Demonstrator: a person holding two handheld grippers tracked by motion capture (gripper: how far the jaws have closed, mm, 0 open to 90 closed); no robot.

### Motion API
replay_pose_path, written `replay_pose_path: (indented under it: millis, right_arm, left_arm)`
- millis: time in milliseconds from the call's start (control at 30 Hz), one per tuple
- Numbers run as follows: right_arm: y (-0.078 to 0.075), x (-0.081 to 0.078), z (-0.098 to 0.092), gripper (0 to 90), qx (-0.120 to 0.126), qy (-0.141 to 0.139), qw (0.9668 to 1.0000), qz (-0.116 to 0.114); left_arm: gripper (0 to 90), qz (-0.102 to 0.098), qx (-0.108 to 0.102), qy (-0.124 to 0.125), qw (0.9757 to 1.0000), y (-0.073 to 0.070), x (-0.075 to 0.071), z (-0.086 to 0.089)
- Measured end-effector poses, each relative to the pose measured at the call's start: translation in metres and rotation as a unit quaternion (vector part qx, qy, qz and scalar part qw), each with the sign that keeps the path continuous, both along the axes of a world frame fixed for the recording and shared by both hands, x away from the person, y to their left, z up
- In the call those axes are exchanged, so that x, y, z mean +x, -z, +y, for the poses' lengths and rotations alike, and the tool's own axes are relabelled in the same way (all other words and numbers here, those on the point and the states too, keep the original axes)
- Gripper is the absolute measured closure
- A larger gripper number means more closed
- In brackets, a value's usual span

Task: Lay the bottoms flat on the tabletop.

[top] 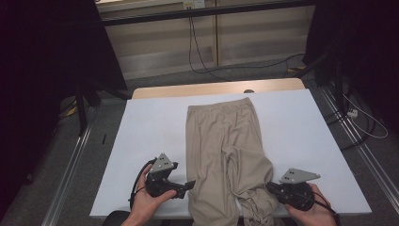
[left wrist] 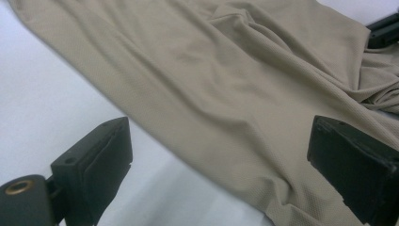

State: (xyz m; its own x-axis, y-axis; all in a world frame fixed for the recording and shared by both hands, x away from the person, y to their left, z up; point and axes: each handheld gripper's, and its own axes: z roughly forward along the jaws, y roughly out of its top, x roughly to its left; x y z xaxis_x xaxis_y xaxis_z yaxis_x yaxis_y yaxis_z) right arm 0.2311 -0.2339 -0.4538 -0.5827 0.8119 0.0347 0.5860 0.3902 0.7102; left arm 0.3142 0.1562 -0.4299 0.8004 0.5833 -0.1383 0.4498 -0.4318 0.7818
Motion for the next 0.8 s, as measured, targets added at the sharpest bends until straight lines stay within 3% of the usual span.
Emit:
replay_pose_path:
  millis: [167, 267, 400, 533, 633, 700, 800]
  right_arm:
    - [-0.003, -0.017, 0.012, 90.0, 0.008, -0.034, 0.9992, 0.016]
    - [-0.004, -0.024, 0.013, 90.0, 0.001, -0.038, 0.9992, 0.009]
    - [-0.009, -0.018, 0.003, 90.0, 0.008, 0.007, 0.9999, -0.007]
    - [-0.017, -0.008, -0.007, 89.5, 0.012, 0.054, 0.9979, -0.035]
    - [-0.025, -0.010, -0.001, 80.2, 0.045, 0.027, 0.9976, -0.046]
    - [-0.029, -0.014, 0.010, 70.6, 0.047, 0.023, 0.9971, -0.055]
    - [-0.028, -0.014, 0.025, 76.6, 0.063, -0.028, 0.9969, -0.039]
  left_arm:
    - [7.1, -0.001, 0.001, 0.001, 1.0000, 0.000, 0.000, 0.001]
    - [7.2, 0.003, -0.002, -0.002, 1.0000, 0.000, 0.000, 0.000]
    - [7.2, 0.002, -0.001, 0.000, 1.0000, 0.000, 0.000, 0.000]
    - [7.1, 0.003, -0.003, -0.002, 1.0000, 0.000, 0.000, 0.001]
    - [7.2, 0.001, -0.003, -0.003, 1.0000, 0.000, 0.000, 0.000]
    - [7.2, 0.002, -0.002, -0.004, 1.0000, 0.000, 0.000, 0.000]
    - [7.2, 0.000, 0.004, -0.003, 1.0000, 0.000, 0.000, 0.000]
